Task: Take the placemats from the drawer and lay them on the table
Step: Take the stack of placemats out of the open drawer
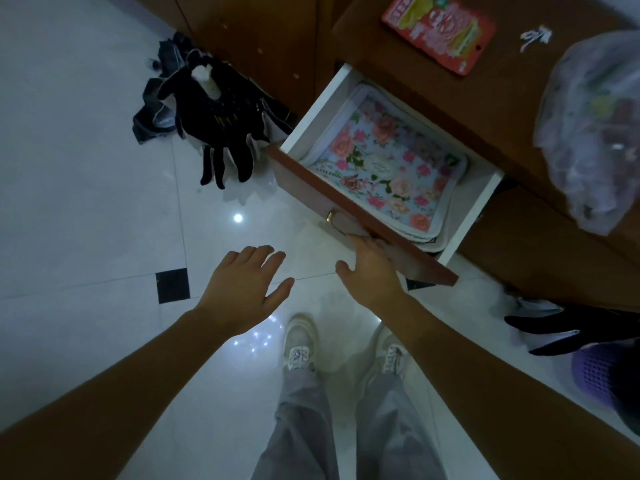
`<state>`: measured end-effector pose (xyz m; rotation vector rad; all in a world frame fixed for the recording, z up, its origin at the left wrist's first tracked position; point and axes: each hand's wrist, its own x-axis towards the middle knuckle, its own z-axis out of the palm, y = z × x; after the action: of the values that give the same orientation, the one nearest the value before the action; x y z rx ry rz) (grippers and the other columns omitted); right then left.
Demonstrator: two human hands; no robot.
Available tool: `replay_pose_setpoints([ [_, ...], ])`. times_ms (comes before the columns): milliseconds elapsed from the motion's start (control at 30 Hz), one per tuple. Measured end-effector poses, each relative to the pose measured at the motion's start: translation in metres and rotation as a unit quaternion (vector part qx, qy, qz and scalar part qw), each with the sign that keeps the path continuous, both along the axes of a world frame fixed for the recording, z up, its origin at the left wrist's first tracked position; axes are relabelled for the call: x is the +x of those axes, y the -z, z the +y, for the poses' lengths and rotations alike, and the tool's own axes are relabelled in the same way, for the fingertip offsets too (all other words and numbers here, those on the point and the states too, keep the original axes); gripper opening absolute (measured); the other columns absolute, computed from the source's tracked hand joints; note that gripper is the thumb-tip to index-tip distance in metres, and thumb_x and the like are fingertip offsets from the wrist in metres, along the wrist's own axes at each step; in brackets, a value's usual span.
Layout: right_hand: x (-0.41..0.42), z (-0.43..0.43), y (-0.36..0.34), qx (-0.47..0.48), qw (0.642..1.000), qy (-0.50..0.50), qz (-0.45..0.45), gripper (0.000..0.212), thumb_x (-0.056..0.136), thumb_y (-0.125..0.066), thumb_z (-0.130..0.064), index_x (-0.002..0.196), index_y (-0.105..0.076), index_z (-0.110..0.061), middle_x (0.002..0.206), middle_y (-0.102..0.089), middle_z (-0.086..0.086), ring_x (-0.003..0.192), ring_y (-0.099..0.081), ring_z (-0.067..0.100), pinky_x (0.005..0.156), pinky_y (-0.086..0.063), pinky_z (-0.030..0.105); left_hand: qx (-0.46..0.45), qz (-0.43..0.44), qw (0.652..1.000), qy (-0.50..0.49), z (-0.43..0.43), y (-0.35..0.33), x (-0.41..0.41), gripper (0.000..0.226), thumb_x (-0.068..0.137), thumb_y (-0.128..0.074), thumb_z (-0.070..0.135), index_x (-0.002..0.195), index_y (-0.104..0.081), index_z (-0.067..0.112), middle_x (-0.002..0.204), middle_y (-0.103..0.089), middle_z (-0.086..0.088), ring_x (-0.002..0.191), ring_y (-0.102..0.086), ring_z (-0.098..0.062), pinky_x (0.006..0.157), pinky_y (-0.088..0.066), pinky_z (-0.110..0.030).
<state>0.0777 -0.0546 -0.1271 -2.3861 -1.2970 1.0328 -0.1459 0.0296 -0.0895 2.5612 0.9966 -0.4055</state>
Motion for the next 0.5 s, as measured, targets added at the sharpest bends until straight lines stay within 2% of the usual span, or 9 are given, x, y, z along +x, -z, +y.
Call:
replay_pose_setpoints([
  [133,0.013,-0.006,-0.043,0.05,0.998,0.007,0.03,0.047,0.094,-0.056,-0.028,0.138,-0.049,-0.015,0.134,-0.055,0.007,0.125,-0.049,0.022,0.107,-0.041,0.038,0.011,-0.021,1.0,0.005,0.012,-0.022,0.022,0.059,0.097,-0.034,0.052,0.129,-0.061,0.011,0.125,-0.066,-0.011,0.106,-0.065,-0.03,0.089,-0.052,-0.043],
  [233,0.03,-0.014,-0.068,0.103,0.994,0.0,0.017,0.041,0.093,-0.058,-0.025,0.133,-0.056,-0.015,0.126,-0.061,0.004,0.118,-0.052,0.019,0.104,-0.043,0.034,0.02,-0.041,0.999,0.022,0.025,-0.036,0.044,0.058,0.096,-0.036,0.051,0.13,-0.06,0.01,0.124,-0.066,-0.01,0.106,-0.065,-0.03,0.088,-0.052,-0.042],
  [400,0.075,-0.015,-0.088,0.125,0.992,0.002,-0.03,0.039,0.089,-0.064,-0.021,0.127,-0.059,-0.016,0.116,-0.063,0.004,0.109,-0.053,0.02,0.094,-0.048,0.033,0.027,-0.08,0.996,0.043,0.04,-0.053,0.09,0.057,0.096,-0.038,0.05,0.132,-0.059,0.011,0.124,-0.066,-0.007,0.107,-0.063,-0.027,0.088,-0.049,-0.04],
  [500,0.109,-0.016,-0.083,0.094,0.993,-0.032,-0.063,0.044,0.083,-0.069,-0.017,0.127,-0.061,-0.013,0.119,-0.064,0.007,0.111,-0.055,0.027,0.097,-0.049,0.041,0.017,-0.089,0.994,0.054,0.044,-0.051,0.114,0.055,0.097,-0.038,0.05,0.134,-0.056,0.014,0.128,-0.063,-0.002,0.11,-0.06,-0.023,0.088,-0.047,-0.038],
])
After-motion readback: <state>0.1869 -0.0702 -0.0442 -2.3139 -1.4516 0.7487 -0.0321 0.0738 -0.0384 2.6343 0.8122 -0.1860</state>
